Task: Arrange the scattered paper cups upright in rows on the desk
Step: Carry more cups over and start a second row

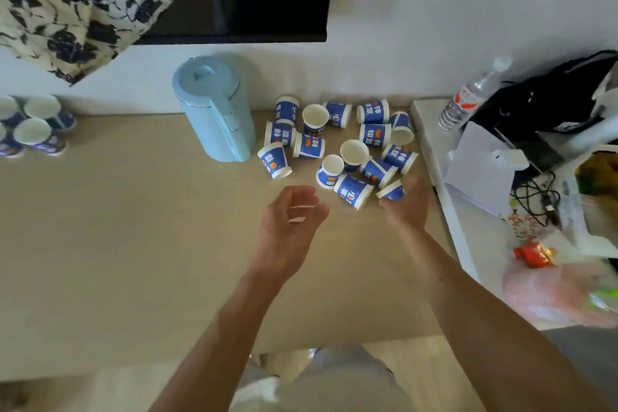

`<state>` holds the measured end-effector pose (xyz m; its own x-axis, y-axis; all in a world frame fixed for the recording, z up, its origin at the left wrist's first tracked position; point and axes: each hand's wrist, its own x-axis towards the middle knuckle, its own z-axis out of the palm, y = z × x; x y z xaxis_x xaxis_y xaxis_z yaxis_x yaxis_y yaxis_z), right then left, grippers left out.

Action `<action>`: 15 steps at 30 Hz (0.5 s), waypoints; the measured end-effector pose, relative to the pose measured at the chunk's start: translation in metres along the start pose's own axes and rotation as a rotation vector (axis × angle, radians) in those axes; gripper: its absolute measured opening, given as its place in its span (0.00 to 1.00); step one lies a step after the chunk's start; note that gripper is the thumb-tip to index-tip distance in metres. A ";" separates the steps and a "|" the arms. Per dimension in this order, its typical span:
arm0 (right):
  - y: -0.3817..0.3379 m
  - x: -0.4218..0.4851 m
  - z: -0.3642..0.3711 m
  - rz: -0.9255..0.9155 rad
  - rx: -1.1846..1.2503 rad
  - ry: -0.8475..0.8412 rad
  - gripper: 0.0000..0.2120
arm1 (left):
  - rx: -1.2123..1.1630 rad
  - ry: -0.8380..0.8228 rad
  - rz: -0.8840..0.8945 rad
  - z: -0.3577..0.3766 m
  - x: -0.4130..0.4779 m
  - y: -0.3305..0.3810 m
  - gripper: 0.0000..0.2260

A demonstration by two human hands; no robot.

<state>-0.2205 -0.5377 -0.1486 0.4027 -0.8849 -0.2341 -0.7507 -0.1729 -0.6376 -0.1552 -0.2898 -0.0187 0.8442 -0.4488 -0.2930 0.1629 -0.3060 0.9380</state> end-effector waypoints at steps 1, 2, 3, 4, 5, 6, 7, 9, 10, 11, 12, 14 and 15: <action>0.005 0.008 0.004 -0.004 -0.075 -0.027 0.38 | 0.001 0.013 -0.010 0.006 0.001 0.000 0.09; 0.010 0.016 0.007 -0.006 -0.141 -0.056 0.40 | 0.002 0.024 -0.017 0.013 0.001 -0.001 0.09; 0.015 0.022 0.010 -0.008 -0.191 -0.082 0.42 | 0.002 0.036 -0.023 0.020 0.001 -0.001 0.08; 0.020 0.028 0.013 -0.011 -0.222 -0.102 0.44 | 0.006 0.048 -0.027 0.025 0.001 -0.002 0.08; 0.023 0.033 0.015 -0.015 -0.240 -0.113 0.46 | 0.012 0.056 -0.027 0.030 0.001 -0.001 0.08; 0.027 0.038 0.018 -0.018 -0.249 -0.119 0.47 | 0.022 0.061 -0.030 0.035 0.000 -0.001 0.09; 0.030 0.042 0.020 -0.025 -0.250 -0.116 0.47 | 0.030 0.062 -0.031 0.038 0.000 0.000 0.09; 0.036 0.046 0.024 -0.042 -0.226 -0.108 0.46 | 0.048 0.075 -0.037 0.044 -0.001 0.001 0.09; 0.038 0.046 0.025 -0.046 -0.196 -0.104 0.46 | 0.059 0.087 -0.041 0.047 -0.001 0.001 0.09; 0.041 0.044 0.025 -0.051 -0.158 -0.094 0.45 | 0.061 0.093 -0.043 0.048 -0.001 0.000 0.09; 0.043 0.041 0.025 -0.052 -0.102 -0.084 0.44 | 0.064 0.095 -0.047 0.049 -0.002 -0.001 0.09; 0.044 0.032 0.018 -0.044 0.068 -0.068 0.42 | 0.071 0.087 -0.073 0.054 0.000 -0.004 0.09; 0.043 0.025 0.014 -0.041 0.165 -0.067 0.41 | 0.075 0.078 -0.088 0.057 0.001 -0.005 0.09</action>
<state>-0.2354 -0.5616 -0.1924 0.4688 -0.8470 -0.2505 -0.6394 -0.1298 -0.7579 -0.1842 -0.3361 -0.0343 0.8658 -0.3519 -0.3557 0.2018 -0.4049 0.8918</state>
